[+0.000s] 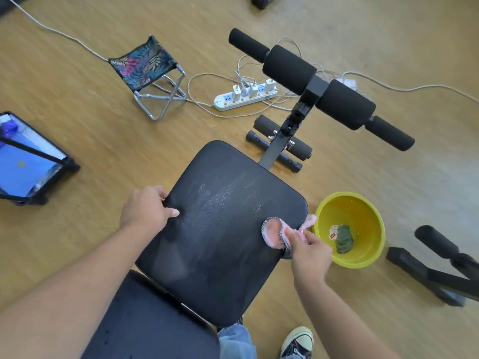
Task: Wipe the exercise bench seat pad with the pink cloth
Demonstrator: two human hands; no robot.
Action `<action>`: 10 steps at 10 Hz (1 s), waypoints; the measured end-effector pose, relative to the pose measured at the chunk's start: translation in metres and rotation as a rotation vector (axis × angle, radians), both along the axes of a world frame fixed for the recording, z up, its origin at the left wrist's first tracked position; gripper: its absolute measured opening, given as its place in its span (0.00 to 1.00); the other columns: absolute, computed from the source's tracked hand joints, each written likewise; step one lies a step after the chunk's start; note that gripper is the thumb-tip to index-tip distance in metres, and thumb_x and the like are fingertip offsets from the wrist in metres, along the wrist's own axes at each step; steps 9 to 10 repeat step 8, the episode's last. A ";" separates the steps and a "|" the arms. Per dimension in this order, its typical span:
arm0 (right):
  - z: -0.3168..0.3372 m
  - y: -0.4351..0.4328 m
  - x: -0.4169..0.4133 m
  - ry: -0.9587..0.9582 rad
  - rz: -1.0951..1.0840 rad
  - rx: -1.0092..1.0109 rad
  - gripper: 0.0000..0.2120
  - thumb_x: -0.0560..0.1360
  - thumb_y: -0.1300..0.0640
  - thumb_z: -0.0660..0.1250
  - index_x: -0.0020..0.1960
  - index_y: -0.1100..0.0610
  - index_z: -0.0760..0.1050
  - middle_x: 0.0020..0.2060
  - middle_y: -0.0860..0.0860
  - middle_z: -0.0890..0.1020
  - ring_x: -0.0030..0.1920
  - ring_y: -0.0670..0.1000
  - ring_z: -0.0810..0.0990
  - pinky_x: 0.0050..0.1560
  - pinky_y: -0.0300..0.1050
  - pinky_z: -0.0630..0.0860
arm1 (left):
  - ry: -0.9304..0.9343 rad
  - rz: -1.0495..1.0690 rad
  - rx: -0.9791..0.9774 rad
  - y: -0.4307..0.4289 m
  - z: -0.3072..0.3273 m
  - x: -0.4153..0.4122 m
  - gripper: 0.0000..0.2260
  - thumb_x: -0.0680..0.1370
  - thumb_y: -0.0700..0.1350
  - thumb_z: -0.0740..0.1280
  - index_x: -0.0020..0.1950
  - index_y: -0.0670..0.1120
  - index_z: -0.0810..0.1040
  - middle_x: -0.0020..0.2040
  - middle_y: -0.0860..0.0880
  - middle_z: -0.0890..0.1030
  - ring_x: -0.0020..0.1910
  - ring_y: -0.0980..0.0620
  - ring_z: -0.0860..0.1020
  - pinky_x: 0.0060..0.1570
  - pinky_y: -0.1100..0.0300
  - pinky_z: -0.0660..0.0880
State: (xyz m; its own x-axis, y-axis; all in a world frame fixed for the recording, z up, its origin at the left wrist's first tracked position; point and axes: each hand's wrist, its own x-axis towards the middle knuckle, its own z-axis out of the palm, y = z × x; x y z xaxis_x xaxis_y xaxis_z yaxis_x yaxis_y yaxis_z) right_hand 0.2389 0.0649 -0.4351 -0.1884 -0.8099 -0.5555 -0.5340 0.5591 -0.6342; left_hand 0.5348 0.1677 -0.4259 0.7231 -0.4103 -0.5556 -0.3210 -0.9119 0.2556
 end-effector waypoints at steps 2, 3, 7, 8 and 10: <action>0.009 -0.095 0.018 0.129 0.407 -0.261 0.13 0.75 0.55 0.74 0.56 0.62 0.85 0.51 0.60 0.87 0.52 0.62 0.82 0.46 0.49 0.72 | -0.050 -0.037 -0.026 0.001 0.002 -0.004 0.17 0.68 0.48 0.79 0.54 0.48 0.82 0.50 0.45 0.85 0.51 0.41 0.81 0.48 0.52 0.76; 0.002 -0.114 0.044 0.115 0.667 -0.259 0.11 0.75 0.57 0.74 0.56 0.59 0.86 0.47 0.55 0.88 0.44 0.51 0.80 0.43 0.43 0.71 | -0.035 -0.037 -0.025 0.001 0.004 -0.003 0.14 0.68 0.48 0.79 0.50 0.48 0.82 0.47 0.46 0.84 0.48 0.41 0.81 0.47 0.51 0.77; 0.018 -0.118 -0.033 0.308 0.926 -0.239 0.10 0.78 0.59 0.65 0.41 0.59 0.81 0.30 0.56 0.82 0.33 0.59 0.81 0.35 0.54 0.80 | -0.028 0.223 -0.092 0.008 0.010 -0.055 0.23 0.73 0.42 0.72 0.68 0.47 0.73 0.62 0.42 0.79 0.58 0.37 0.78 0.57 0.45 0.75; 0.059 -0.121 -0.099 0.390 0.768 -0.162 0.09 0.76 0.61 0.65 0.39 0.53 0.79 0.29 0.49 0.78 0.35 0.58 0.79 0.32 0.52 0.80 | -0.099 0.438 -0.148 0.001 0.033 -0.105 0.28 0.71 0.42 0.71 0.70 0.45 0.70 0.67 0.41 0.73 0.62 0.36 0.75 0.61 0.41 0.73; 0.059 -0.121 -0.099 0.390 0.768 -0.162 0.09 0.76 0.61 0.65 0.39 0.53 0.79 0.29 0.49 0.78 0.35 0.58 0.79 0.32 0.52 0.80 | -0.099 0.438 -0.148 0.001 0.033 -0.105 0.28 0.71 0.42 0.71 0.70 0.45 0.70 0.67 0.41 0.73 0.62 0.36 0.75 0.61 0.41 0.73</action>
